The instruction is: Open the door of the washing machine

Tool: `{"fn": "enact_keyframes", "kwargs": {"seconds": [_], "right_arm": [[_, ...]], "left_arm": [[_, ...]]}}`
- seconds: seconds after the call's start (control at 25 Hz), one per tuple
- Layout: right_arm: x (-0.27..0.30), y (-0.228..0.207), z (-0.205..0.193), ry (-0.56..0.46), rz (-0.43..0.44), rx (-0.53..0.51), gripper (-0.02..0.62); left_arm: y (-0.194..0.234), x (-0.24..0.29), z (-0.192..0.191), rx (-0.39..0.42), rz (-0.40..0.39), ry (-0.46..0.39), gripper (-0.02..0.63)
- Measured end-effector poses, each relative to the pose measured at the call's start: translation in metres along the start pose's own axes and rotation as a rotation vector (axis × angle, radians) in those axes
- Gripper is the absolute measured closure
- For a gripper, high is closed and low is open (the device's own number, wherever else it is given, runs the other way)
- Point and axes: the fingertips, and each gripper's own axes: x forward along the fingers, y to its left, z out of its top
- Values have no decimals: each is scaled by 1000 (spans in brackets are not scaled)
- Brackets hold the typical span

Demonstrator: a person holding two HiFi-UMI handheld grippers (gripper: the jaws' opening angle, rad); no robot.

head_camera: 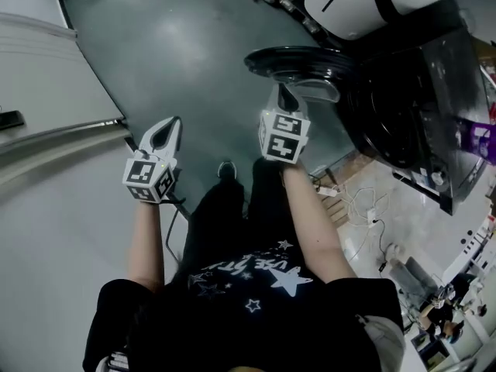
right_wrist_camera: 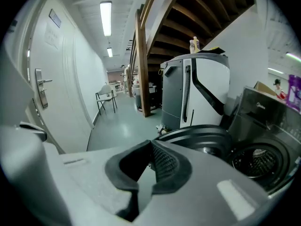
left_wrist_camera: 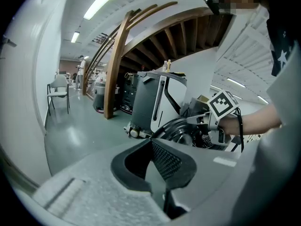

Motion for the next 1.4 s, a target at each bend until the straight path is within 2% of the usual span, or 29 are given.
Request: {"fn": "enact_keyframes", "kwargs": {"seconds": [0.32, 0.48, 0.64, 0.88, 1.08, 1.24, 1.4], "right_arm": [[23, -60, 76, -79, 61, -39, 592], [33, -94, 100, -120, 78, 6, 592], [22, -130, 123, -143, 46, 45, 592], [-4, -163, 122, -160, -35, 60, 592], [-31, -184, 114, -178, -159, 121, 592], [-51, -170, 106, -189, -217, 146, 592], [-67, -138, 94, -193, -255, 145, 592]], "left_arm": [[-43, 65, 90, 53, -2, -54, 595], [-69, 104, 119, 100, -23, -75, 595], [-99, 123, 158, 145, -66, -89, 595], [-122, 139, 171, 175, -162, -79, 595], [-144, 149, 188, 244, -304, -91, 595], [-139, 138, 192, 280, -366, -107, 595], [-117, 115, 174, 266, -396, -99, 595]]}}
